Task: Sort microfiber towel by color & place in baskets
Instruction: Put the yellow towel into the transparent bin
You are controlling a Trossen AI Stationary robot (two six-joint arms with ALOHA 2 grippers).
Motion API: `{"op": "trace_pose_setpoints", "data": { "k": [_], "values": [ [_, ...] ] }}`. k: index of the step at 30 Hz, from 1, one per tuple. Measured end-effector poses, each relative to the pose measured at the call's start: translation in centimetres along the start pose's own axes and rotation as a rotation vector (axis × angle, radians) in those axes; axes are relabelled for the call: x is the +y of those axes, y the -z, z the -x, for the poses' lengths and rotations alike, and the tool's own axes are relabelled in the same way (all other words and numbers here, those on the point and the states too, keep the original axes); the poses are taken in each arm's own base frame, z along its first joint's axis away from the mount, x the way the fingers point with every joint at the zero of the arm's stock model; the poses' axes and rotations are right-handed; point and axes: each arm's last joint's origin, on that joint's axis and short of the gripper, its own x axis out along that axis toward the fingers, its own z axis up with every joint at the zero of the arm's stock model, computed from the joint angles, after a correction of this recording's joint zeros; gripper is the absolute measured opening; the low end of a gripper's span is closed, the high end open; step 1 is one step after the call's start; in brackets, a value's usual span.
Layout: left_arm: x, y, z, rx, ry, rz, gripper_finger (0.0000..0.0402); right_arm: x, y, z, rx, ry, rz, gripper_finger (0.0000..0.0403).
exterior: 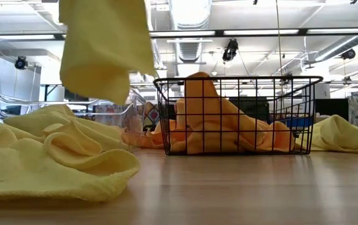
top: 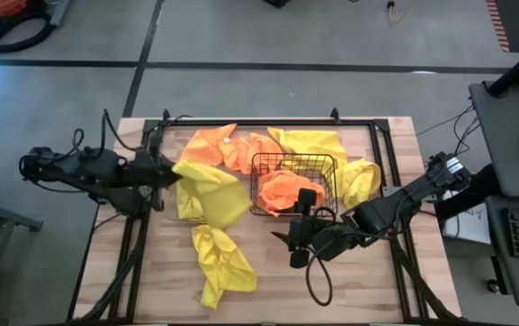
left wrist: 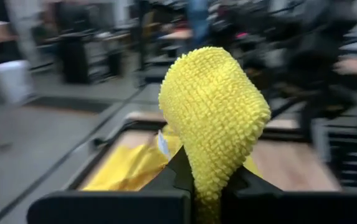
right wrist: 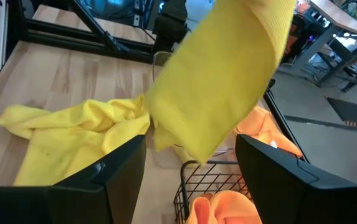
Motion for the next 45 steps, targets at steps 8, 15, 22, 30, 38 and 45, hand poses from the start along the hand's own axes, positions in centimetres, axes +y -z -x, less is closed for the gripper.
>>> {"op": "trace_pose_setpoints", "data": {
  "k": [8, 15, 22, 30, 38, 45],
  "values": [
    [1.1, 0.9, 0.6, 0.069, -0.281, -0.052, 0.0000, 0.0, 0.1, -0.1, 0.004, 0.000, 0.005, 0.0244],
    [1.1, 1.3, 0.2, 0.113, -0.369, -0.102, 0.0000, 0.1, 0.2, -0.1, 0.006, 0.000, 0.005, 0.0244],
    [0.2, 1.9, -1.3, 0.166, -0.314, -0.114, 0.0000, 0.1, 0.2, -0.1, 0.006, 0.000, 0.008, 0.0244],
    [-1.1, 2.7, -3.1, 0.232, -0.151, 0.012, 0.0000, 0.1, 0.4, -0.1, 0.019, 0.002, 0.016, 0.0244],
    [-1.7, 3.1, -2.4, 0.328, 0.165, 0.077, 0.0000, 0.1, 0.5, -0.2, 0.026, 0.002, 0.022, 0.0244],
    [-1.7, 3.2, -2.6, 0.331, 0.128, 0.068, 0.0000, 0.1, 0.6, -0.2, 0.028, 0.002, 0.023, 0.0244]
  ]
}}
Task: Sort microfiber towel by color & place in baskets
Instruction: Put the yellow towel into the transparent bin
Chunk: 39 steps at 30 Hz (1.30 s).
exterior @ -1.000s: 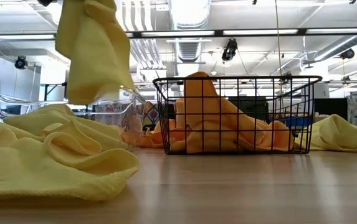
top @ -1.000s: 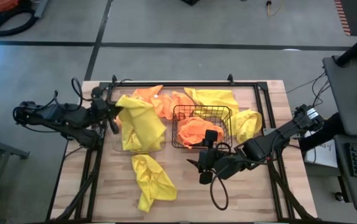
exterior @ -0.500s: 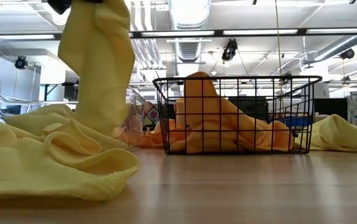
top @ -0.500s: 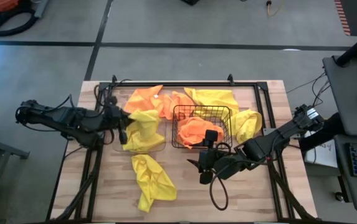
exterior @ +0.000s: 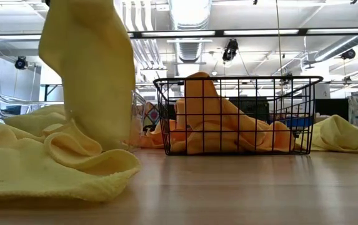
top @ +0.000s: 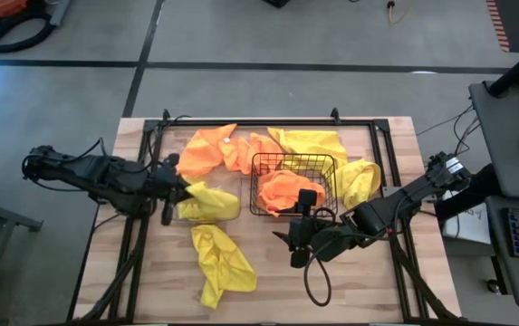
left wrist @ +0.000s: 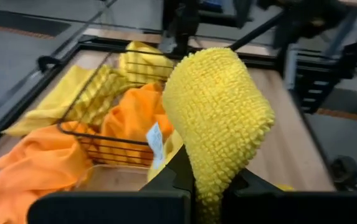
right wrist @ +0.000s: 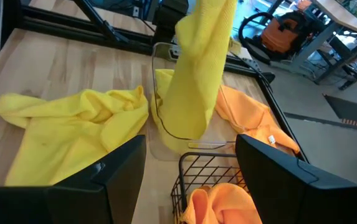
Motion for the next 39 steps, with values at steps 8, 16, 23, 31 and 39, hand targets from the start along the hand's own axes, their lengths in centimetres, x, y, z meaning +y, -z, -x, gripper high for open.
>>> {"op": "trace_pose_setpoints", "data": {
  "k": [8, 16, 23, 31, 39],
  "values": [
    [-0.1, 0.9, -2.7, 0.079, -0.139, -0.032, 0.0000, 0.2, 0.5, -0.2, 0.013, 0.001, 0.000, 0.0244],
    [0.5, 1.3, -4.7, 0.135, -0.227, -0.026, 0.0000, 0.3, 1.1, -0.5, 0.029, 0.003, -0.011, 0.0244],
    [1.4, 1.8, -6.7, 0.196, -0.317, -0.012, 0.0000, 0.4, 1.4, -0.6, 0.036, 0.004, -0.005, 0.0244],
    [2.0, 3.2, -7.9, 0.348, -0.354, -0.015, 0.0000, 0.4, 1.5, -0.7, 0.040, 0.005, -0.002, 0.0244],
    [1.8, 4.1, -8.7, 0.463, -0.241, -0.082, 0.0000, 0.5, 1.6, -0.7, 0.040, 0.005, -0.002, 0.0244]
  ]
}}
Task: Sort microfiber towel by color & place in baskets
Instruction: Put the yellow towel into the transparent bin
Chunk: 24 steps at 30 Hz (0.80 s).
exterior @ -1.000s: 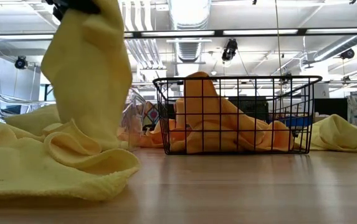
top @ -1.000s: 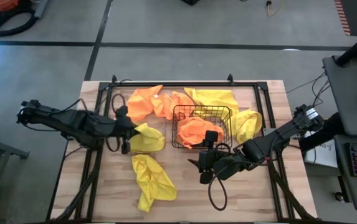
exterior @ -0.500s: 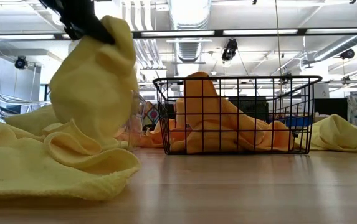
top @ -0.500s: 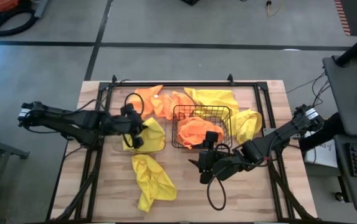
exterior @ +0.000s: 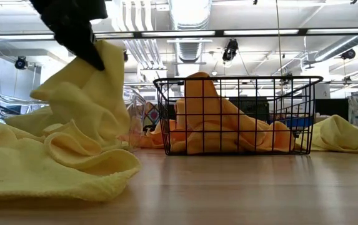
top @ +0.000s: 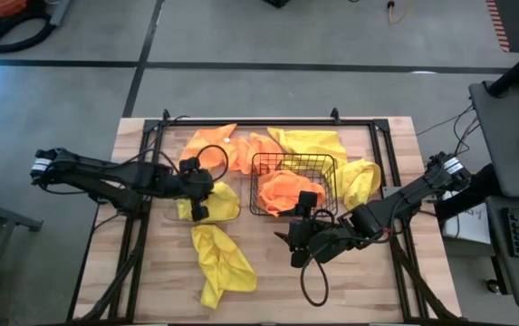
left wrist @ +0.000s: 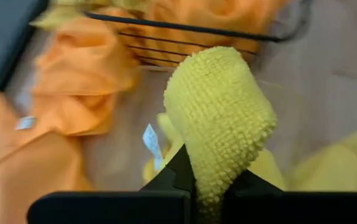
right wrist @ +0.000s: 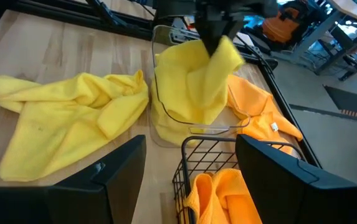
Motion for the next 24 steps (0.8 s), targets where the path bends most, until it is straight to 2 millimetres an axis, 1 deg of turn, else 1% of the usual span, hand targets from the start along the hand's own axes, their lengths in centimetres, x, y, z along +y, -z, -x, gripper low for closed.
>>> {"op": "trace_pose_setpoints", "data": {
  "k": [3, 9, 15, 24],
  "values": [
    [-0.3, 0.0, -0.5, 0.025, 0.054, -0.032, 0.0000, 0.0, 0.0, 0.0, 0.001, 0.000, 0.000, 0.0244],
    [-0.7, -0.1, -1.8, 0.071, 0.047, -0.054, 0.0000, 0.0, 0.1, -0.1, 0.002, 0.001, -0.003, 0.0244],
    [-1.1, -0.2, -3.4, 0.103, 0.107, -0.088, 0.0000, 0.1, 0.2, -0.1, 0.004, 0.001, -0.007, 0.0244],
    [-0.2, -0.2, -5.1, 0.166, 0.097, -0.063, 0.0000, 0.1, 0.2, -0.1, 0.004, 0.001, -0.017, 0.0244]
  ]
}}
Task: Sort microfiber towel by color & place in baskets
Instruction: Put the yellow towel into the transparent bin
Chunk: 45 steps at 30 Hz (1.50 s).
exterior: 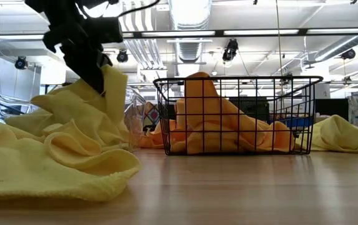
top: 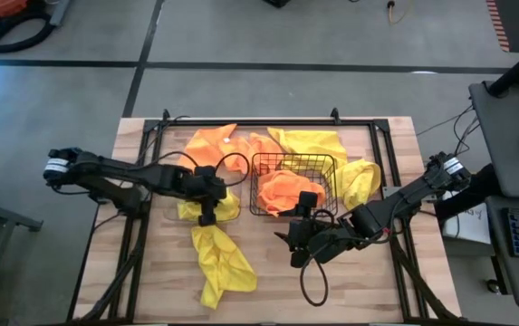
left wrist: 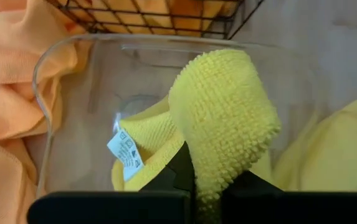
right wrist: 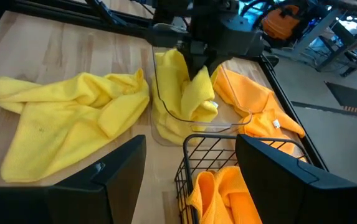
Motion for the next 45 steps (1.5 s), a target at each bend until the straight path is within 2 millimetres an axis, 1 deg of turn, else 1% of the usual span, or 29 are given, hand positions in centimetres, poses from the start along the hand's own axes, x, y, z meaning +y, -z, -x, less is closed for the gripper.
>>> {"op": "trace_pose_setpoints", "data": {
  "k": [4, 9, 14, 16, 19, 23, 29, 32, 35, 38, 40, 42, 45],
  "values": [
    [0.6, 0.0, -0.7, 0.024, -0.017, 0.014, 0.0000, 0.0, 0.0, 0.0, 0.000, 0.000, 0.000, 0.0244],
    [1.2, -0.2, -1.1, 0.021, -0.087, 0.026, 0.0000, 0.0, 0.0, 0.0, 0.000, 0.000, 0.001, 0.0244],
    [1.4, -0.3, -1.5, 0.026, -0.104, 0.032, 0.0001, 0.0, 0.1, 0.0, 0.001, 0.000, 0.002, 0.0244],
    [1.4, -0.3, -1.5, 0.023, -0.116, 0.036, 0.0008, 0.0, 0.1, 0.0, 0.002, 0.000, 0.003, 0.0244],
    [1.4, -0.3, -1.3, 0.014, -0.118, 0.036, 0.0032, 0.0, 0.1, 0.0, 0.002, 0.000, 0.004, 0.0244],
    [1.5, -0.3, -0.6, 0.006, -0.119, 0.024, 0.0078, 0.0, 0.1, -0.1, 0.003, 0.000, 0.005, 0.0244],
    [1.7, -0.5, 1.1, 0.067, -0.124, 0.017, 0.0147, 0.0, 0.1, -0.1, 0.004, 0.000, 0.006, 0.0244],
    [1.8, -0.8, 2.1, 0.101, -0.127, 0.032, 0.0167, 0.0, 0.1, -0.1, 0.004, 0.000, 0.006, 0.0244],
    [1.8, -1.2, 2.9, 0.116, -0.127, 0.034, 0.0178, 0.0, 0.1, -0.1, 0.004, 0.000, 0.006, 0.0244],
    [1.8, -1.5, 3.4, 0.098, -0.122, 0.026, 0.0179, 0.0, 0.1, -0.1, 0.004, 0.000, 0.006, 0.0244],
    [1.6, -1.6, 3.4, 0.094, -0.093, -0.009, 0.0170, 0.0, 0.1, -0.1, 0.004, 0.000, 0.006, 0.0244],
    [1.3, -1.4, 3.0, 0.082, -0.082, -0.059, 0.0150, 0.0, 0.1, -0.1, 0.004, 0.000, 0.006, 0.0244],
    [1.4, -0.9, 2.0, 0.093, -0.131, -0.088, 0.0098, 0.0, 0.1, -0.1, 0.004, 0.000, 0.006, 0.0244]
  ]
}}
